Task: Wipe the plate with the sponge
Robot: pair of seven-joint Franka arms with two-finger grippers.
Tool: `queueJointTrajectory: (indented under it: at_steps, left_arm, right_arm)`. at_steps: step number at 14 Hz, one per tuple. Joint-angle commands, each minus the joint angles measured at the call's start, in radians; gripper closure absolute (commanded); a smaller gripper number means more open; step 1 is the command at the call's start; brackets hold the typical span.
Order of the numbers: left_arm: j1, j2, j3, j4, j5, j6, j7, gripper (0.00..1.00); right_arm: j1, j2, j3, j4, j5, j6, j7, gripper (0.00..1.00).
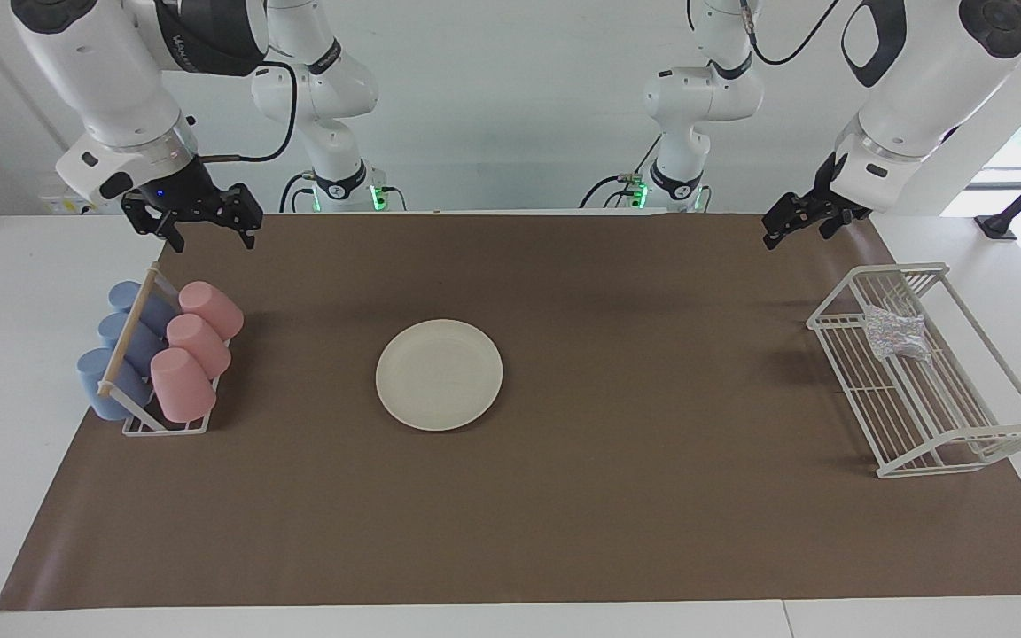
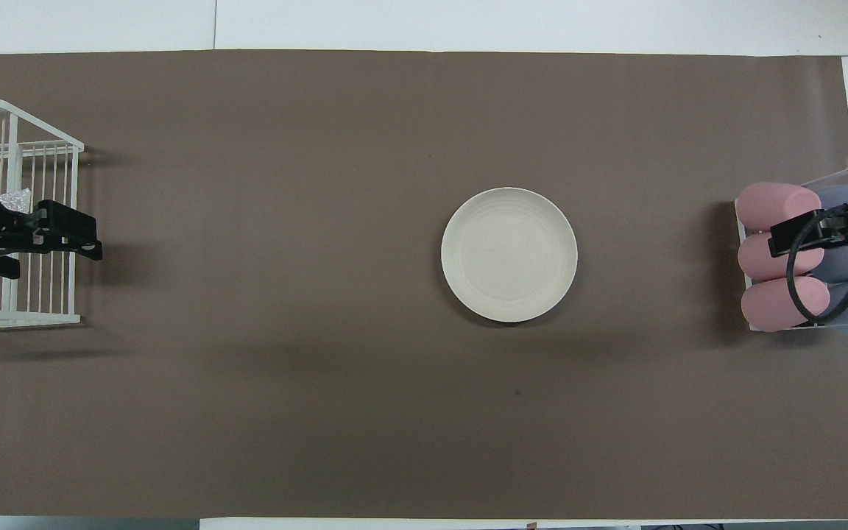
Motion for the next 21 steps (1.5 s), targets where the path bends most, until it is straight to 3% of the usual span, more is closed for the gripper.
queueJointTrajectory:
  at_steps: [1,12,15,18,21]
  left_arm:
    - [0.007,-0.017,-0.005,-0.017,-0.013,0.014,-0.009,0.0]
    - [0.018,-0.031,0.0,-0.04,0.011,0.016,-0.009,0.0]
    - [-0.004,-0.011,-0.007,-0.045,0.183,0.025,-0.033,0.0]
    - [-0.019,0.065,-0.007,-0.062,0.353,0.068,-0.033,0.0]
    - [-0.055,0.19,-0.007,-0.059,0.589,0.128,-0.035,0.0]
  right_arm:
    - [-0.003,-0.023,0.006,-0.029,-0.021,0.025,0.014,0.0]
    - [-0.001,-0.024,0.006,-0.029,-0.008,0.025,0.093,0.0]
    - [0.0,-0.026,0.006,-0.03,-0.007,0.016,0.218,0.0]
    - [0.005,-0.027,0.018,-0.032,-0.007,0.001,0.405,0.0]
    - [0.035,-0.035,0.034,-0.033,-0.004,-0.047,0.824,0.0]
